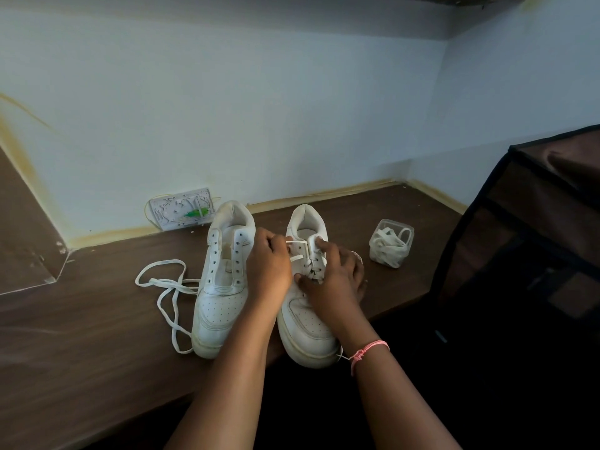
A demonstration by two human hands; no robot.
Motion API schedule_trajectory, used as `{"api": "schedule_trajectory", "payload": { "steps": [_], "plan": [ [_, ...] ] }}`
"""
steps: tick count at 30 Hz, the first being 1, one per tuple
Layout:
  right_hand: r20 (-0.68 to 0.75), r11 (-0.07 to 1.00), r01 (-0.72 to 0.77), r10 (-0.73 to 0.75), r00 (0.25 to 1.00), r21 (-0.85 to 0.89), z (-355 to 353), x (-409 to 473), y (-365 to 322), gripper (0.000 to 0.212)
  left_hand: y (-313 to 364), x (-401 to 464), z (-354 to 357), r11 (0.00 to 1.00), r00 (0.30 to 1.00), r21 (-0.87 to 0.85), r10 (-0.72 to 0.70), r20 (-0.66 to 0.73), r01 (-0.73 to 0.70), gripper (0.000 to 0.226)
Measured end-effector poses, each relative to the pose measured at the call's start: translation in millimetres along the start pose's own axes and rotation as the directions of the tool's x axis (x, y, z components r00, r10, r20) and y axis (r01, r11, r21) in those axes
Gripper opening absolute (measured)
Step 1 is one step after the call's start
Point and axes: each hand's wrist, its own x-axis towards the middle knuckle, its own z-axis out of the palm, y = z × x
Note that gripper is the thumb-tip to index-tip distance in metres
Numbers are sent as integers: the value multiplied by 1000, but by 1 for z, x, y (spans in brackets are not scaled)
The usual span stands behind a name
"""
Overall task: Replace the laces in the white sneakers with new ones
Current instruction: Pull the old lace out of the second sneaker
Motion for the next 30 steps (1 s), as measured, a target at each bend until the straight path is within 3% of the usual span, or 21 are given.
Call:
{"api": "schedule_trajectory", "payload": {
  "steps": [9,22,30],
  "plan": [
    [-47,994,-17,22,999,104,-4,-1,-1,67,1,1,0,953,990,-269,-136,24,138,18],
    [-89,989,-17,31,996,150,-7,-5,-2,53,1,2,0,916,980,-352,-196,32,195,19],
    [-79,981,-33,49,996,192,-9,-4,-2,58,4,1,-1,795,947,-521,-303,102,310,19]
  ]
}}
